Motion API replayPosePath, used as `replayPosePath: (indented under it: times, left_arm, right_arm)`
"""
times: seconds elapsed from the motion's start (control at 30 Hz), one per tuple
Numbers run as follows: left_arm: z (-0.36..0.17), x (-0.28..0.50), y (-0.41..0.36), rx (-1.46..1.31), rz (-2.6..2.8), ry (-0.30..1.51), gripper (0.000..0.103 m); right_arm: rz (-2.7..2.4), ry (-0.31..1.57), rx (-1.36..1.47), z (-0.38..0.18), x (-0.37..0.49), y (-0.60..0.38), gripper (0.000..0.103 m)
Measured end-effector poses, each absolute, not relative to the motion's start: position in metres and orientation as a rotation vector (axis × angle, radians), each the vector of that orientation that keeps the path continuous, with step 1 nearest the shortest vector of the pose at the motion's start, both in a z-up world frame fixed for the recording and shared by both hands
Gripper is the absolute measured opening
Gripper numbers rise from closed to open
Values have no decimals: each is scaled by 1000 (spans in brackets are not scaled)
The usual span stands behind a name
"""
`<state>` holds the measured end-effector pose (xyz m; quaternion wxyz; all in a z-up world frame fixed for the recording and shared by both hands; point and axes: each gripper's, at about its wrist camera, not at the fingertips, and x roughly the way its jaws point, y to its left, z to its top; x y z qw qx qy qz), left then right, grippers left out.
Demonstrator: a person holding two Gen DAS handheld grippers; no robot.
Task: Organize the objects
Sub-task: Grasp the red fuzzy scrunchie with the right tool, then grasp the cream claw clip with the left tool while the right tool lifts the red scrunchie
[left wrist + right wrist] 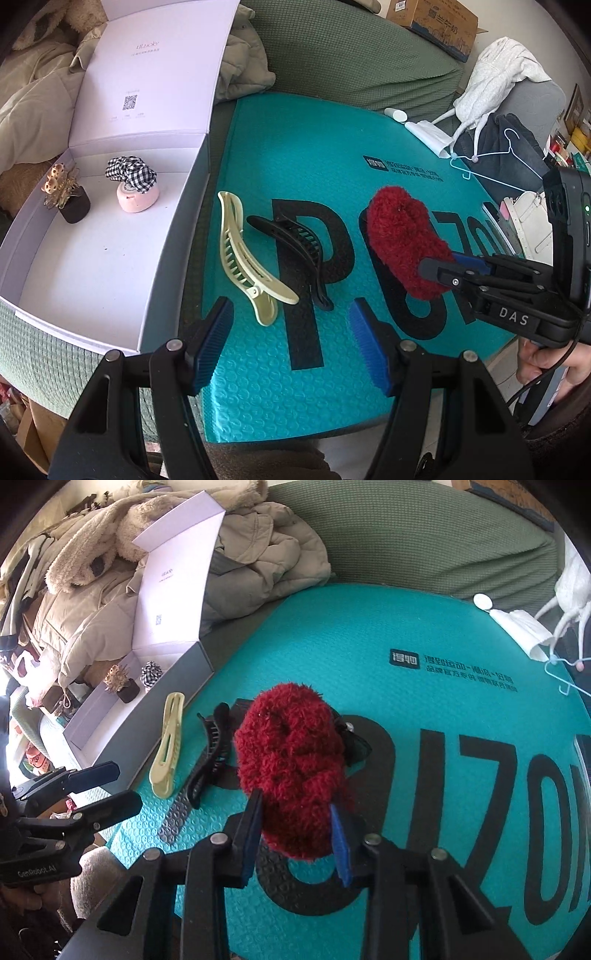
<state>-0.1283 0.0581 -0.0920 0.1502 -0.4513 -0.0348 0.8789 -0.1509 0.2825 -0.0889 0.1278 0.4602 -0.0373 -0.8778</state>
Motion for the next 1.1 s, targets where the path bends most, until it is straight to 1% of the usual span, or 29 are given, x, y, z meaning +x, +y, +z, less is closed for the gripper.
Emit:
replayPosePath:
  times: [0.17, 0.2, 0.27, 0.3, 0.37, 0.47, 0.5, 0.53, 0.57, 0.6, 0.7, 0.77, 0.83, 0.87, 0.9, 1.1]
  left_arm:
    - [-101, -142, 62, -1312, 2535, -111, 62]
    - [-103, -145, 62, -1315, 2540, -111, 60]
    - [-107, -150, 63, -1328, 2552, -104, 52]
    - [-109, -153, 63, -1339, 2555, -103, 51]
    - [-115, -159, 63, -1357, 2557, -103, 43]
    - [-125, -167, 64, -1396, 2566, -95, 40]
    - [-128, -169, 64, -1402, 2563, -101, 39]
    - [-131, -172, 65, -1409, 2558, -104, 36]
    - [-134, -174, 65, -1419, 2552, -103, 33]
    - [-136, -175, 66, -1420, 2550, -98, 32]
    - [-136, -173, 70, -1396, 2541, -67, 28]
    - [-135, -171, 74, -1384, 2527, -41, 22]
    - [-133, -168, 76, -1382, 2512, -31, 22]
    - [-133, -167, 77, -1383, 2505, -30, 22]
    - [-133, -165, 78, -1385, 2498, -28, 22]
    - [-129, -149, 80, -1403, 2437, -38, 22]
  right_arm:
    - [-2560, -134, 1363, -94, -143, 294, 34]
    - [-2560, -140, 1363, -95, -143, 295, 36]
    - [-2563, -162, 1365, -96, -141, 299, 37]
    - [-2563, -176, 1366, -97, -141, 301, 37]
    - [-2565, -193, 1366, -97, -141, 304, 39]
    - [-2568, -169, 1365, -96, -140, 302, 41]
    - [-2568, -156, 1364, -96, -140, 301, 43]
    - [-2569, -143, 1363, -96, -140, 299, 45]
    - [-2572, -132, 1363, -95, -141, 298, 52]
    - [-2574, -126, 1361, -96, -141, 296, 55]
    - [-2564, -126, 1356, -97, -141, 293, 55]
    - [-2568, -123, 1335, -97, -139, 291, 55]
    - [-2569, -118, 1326, -96, -137, 290, 53]
    - [-2568, -103, 1328, -96, -136, 288, 40]
    - [-2567, -86, 1331, -95, -135, 288, 34]
    - [-2566, -87, 1320, -92, -120, 290, 31]
